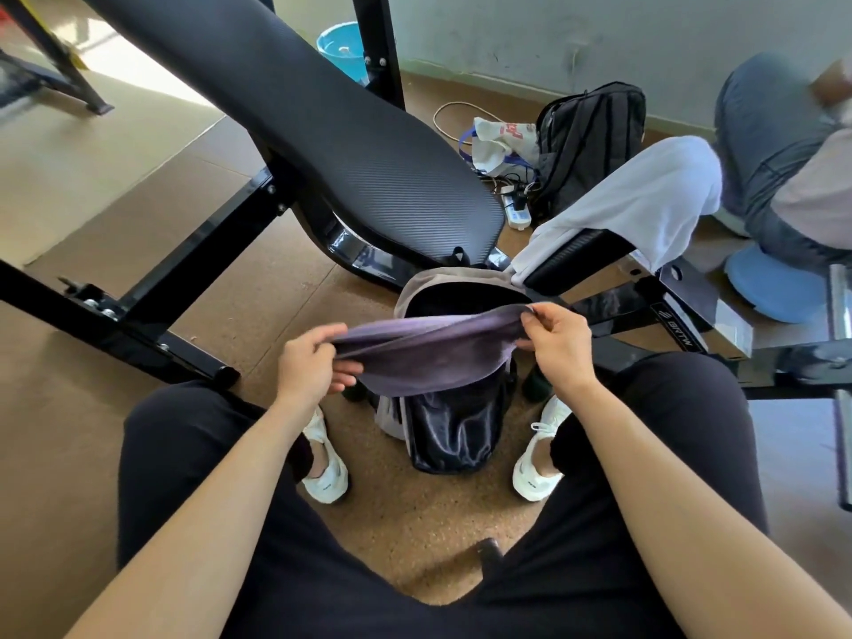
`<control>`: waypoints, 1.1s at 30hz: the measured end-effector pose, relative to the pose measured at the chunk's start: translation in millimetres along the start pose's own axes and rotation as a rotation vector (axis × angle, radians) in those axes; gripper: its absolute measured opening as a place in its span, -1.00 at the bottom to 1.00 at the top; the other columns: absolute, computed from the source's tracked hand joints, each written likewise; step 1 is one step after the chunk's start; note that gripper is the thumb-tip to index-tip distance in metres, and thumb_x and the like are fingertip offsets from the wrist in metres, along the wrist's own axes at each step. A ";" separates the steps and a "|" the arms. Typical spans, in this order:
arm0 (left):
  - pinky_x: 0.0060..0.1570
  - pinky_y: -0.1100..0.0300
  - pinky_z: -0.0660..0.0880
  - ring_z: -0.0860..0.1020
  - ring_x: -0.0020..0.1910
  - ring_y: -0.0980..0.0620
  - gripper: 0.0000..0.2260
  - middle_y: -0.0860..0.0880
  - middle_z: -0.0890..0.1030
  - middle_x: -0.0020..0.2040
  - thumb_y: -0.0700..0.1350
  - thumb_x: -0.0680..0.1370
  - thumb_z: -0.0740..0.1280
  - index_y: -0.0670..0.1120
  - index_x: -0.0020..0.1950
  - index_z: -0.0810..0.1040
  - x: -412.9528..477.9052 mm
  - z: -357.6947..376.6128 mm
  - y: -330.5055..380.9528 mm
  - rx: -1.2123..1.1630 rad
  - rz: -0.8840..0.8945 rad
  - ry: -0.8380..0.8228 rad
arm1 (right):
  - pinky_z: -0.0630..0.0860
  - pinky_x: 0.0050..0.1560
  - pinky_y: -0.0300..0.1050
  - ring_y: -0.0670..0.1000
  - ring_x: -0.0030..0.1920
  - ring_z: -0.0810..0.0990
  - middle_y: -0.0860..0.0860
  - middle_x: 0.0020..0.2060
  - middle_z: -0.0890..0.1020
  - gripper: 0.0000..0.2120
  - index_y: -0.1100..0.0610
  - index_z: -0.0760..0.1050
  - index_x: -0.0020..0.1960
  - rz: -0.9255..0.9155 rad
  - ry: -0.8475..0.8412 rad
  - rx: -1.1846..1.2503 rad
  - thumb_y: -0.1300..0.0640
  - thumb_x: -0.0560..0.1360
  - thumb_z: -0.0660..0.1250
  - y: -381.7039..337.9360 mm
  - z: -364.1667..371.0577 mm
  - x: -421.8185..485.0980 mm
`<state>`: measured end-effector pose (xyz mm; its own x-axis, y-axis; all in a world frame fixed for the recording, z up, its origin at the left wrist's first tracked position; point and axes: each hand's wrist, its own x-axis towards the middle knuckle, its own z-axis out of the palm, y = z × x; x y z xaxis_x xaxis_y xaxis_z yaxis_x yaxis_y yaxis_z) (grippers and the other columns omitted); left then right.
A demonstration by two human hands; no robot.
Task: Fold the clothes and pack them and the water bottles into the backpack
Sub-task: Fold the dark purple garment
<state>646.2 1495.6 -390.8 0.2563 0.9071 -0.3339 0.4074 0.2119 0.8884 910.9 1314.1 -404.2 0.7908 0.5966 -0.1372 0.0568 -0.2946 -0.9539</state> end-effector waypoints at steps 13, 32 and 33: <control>-0.24 0.25 0.64 0.72 -0.17 -0.09 -0.85 -0.25 0.74 -0.02 -0.36 0.55 0.26 -0.29 0.03 0.61 1.9 -11.9 7.8 -0.412 -0.239 -0.288 | 0.48 -0.12 0.00 -0.05 -0.23 0.51 0.10 -0.26 0.66 -0.78 0.05 0.62 -0.11 -0.007 0.065 -0.046 -0.08 0.51 0.33 3.8 -7.7 3.9; 0.01 0.15 0.52 0.59 -0.05 0.10 -0.82 0.02 0.66 -0.08 -0.10 0.66 0.31 0.04 -0.06 0.67 -0.3 -8.3 2.9 -0.075 0.354 -0.086 | 0.41 -0.15 -0.05 -0.08 -0.27 0.46 -0.03 -0.33 0.59 -0.83 0.10 0.63 -0.18 -0.048 0.129 0.030 0.10 0.58 0.40 1.6 -16.7 10.9; -0.05 0.10 0.53 0.60 -0.11 0.10 -0.80 0.06 0.68 -0.16 -0.09 0.67 0.32 0.04 -0.10 0.69 -1.4 -6.4 2.4 -0.080 0.322 -0.082 | 0.42 -0.15 -0.05 -0.08 -0.28 0.46 -0.05 -0.35 0.59 -0.83 0.08 0.63 -0.19 -0.047 0.134 0.012 0.10 0.58 0.40 2.4 -15.8 11.4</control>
<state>641.3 1497.2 -386.2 0.4320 0.9003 -0.0533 0.2246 -0.0501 0.9732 929.7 1308.3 -403.8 0.8615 0.5045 -0.0564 0.0888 -0.2591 -0.9618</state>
